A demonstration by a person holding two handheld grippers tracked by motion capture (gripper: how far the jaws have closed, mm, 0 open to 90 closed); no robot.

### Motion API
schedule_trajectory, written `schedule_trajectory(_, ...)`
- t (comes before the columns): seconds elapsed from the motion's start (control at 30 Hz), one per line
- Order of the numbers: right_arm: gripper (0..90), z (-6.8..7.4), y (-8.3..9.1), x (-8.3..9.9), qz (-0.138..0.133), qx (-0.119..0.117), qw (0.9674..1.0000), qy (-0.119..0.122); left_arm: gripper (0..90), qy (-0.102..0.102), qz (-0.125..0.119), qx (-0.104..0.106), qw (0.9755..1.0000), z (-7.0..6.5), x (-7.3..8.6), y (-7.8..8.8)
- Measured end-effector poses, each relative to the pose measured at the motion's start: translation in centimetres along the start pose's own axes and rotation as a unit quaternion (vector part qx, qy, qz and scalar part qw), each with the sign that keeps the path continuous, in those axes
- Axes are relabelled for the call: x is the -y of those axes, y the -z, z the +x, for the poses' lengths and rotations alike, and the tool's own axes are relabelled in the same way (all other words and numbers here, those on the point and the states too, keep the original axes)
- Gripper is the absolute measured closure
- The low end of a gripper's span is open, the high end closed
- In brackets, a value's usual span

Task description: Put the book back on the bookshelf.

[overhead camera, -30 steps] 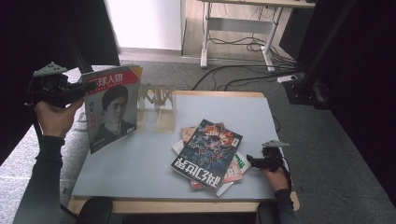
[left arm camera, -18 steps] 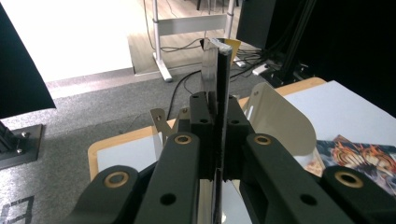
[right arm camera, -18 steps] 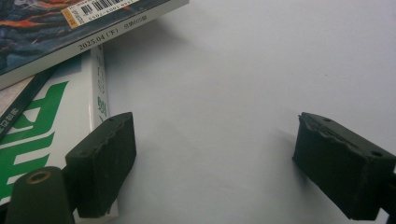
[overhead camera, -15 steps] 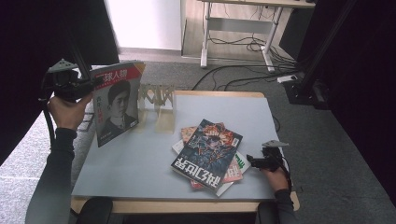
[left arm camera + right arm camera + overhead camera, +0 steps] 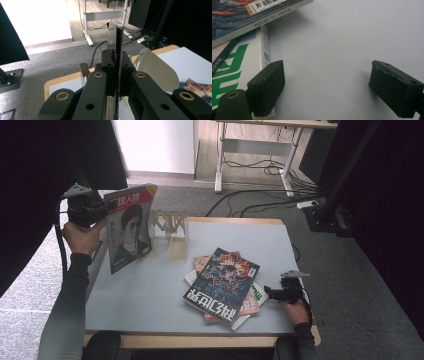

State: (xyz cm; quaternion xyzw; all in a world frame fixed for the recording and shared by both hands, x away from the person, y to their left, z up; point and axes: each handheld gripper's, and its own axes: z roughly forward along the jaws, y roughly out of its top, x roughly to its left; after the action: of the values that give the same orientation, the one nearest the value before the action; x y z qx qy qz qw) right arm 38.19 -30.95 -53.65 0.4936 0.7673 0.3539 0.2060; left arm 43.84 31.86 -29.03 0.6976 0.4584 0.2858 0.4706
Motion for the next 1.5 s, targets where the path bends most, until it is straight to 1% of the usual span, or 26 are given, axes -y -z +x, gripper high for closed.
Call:
schedule_trajectory(0.1, 12.3, 0.0, 0.0, 0.0, 0.000, 0.000, 1.0000, 0.000, 86.6, 0.004, -0.006, 0.004, 1.0000, 0.3, 0.3, 0.3)
schedule_trajectory(0.3, 12.3, 0.0, 0.0, 0.0, 0.000, 0.000, 1.0000, 0.000, 86.4, 0.001, 0.002, 0.008, 1.0000, 0.7, 0.7, 0.9)
schedule_trajectory(0.37, 12.3, 0.0, 0.0, 0.0, 0.000, 0.001, 1.0000, 0.000, 86.2, 0.002, 0.008, 0.014, 0.9999, 0.8, 0.8, 1.1)
schedule_trajectory(0.43, 12.4, 0.0, 0.0, 0.0, 0.001, 0.000, 1.0000, 0.000, 86.1, -0.011, 0.017, 0.008, 0.9998, 0.9, 0.9, 1.5)
schedule_trajectory(0.5, 12.3, 0.0, 0.0, 0.0, 0.000, 0.000, 1.0000, 0.000, 86.0, -0.014, 0.025, 0.010, 0.9996, 1.0, 1.0, 1.8)
schedule_trajectory(0.63, 12.3, 0.0, 0.0, 0.0, 0.001, 0.000, 1.0000, 0.000, 85.9, -0.015, 0.040, 0.011, 0.9990, 1.4, 1.2, 2.3)
schedule_trajectory(0.77, 12.3, 0.0, 0.0, 0.0, 0.000, 0.000, 1.0000, 0.001, 85.8, -0.013, 0.057, 0.017, 0.9982, 1.7, 1.3, 2.8)
schedule_trajectory(0.9, 12.3, 0.0, 0.0, 0.0, 0.000, 0.000, 1.0000, 0.001, 85.8, -0.022, 0.087, 0.020, 0.9957, 1.9, 1.2, 3.3)
schedule_trajectory(1.0, 12.4, 0.0, 0.0, 0.0, 0.000, 0.000, 1.0000, 0.001, 85.8, -0.030, 0.104, 0.023, 0.9939, 1.8, 1.1, 3.5)
schedule_trajectory(1.1, 12.3, 0.0, 0.0, 0.0, 0.000, 0.001, 1.0000, 0.001, 85.8, -0.035, 0.124, 0.018, 0.9915, 1.7, 1.0, 3.7)
schedule_trajectory(1.2, 12.4, 0.0, 0.0, 0.0, 0.000, 0.001, 1.0000, 0.001, 85.8, -0.031, 0.142, 0.015, 0.9893, 1.8, 0.9, 3.8)
schedule_trajectory(1.27, 12.3, 0.0, 0.0, 0.0, 0.000, 0.001, 1.0000, 0.000, 86.0, -0.028, 0.150, 0.015, 0.9882, 1.9, 0.9, 4.0)
schedule_trajectory(1.3, 12.4, 0.0, 0.0, 0.0, 0.000, 0.001, 1.0000, 0.000, 86.2, -0.025, 0.150, 0.014, 0.9883, 1.9, 1.0, 4.0)
schedule_trajectory(1.33, 12.3, 0.0, 0.0, 0.0, 0.000, 0.001, 1.0000, 0.000, 86.3, -0.019, 0.146, 0.016, 0.9889, 2.0, 1.0, 4.1)
schedule_trajectory(1.43, 12.4, 0.0, 0.0, 0.0, 0.000, 0.001, 1.0000, 0.000, 86.8, 0.000, 0.123, 0.020, 0.9922, 2.4, 1.4, 4.2)
schedule_trajectory(1.5, 12.4, 0.0, 0.0, 0.0, 0.000, 0.001, 1.0000, 0.000, 87.0, 0.019, 0.101, 0.022, 0.9944, 2.7, 1.7, 4.2)
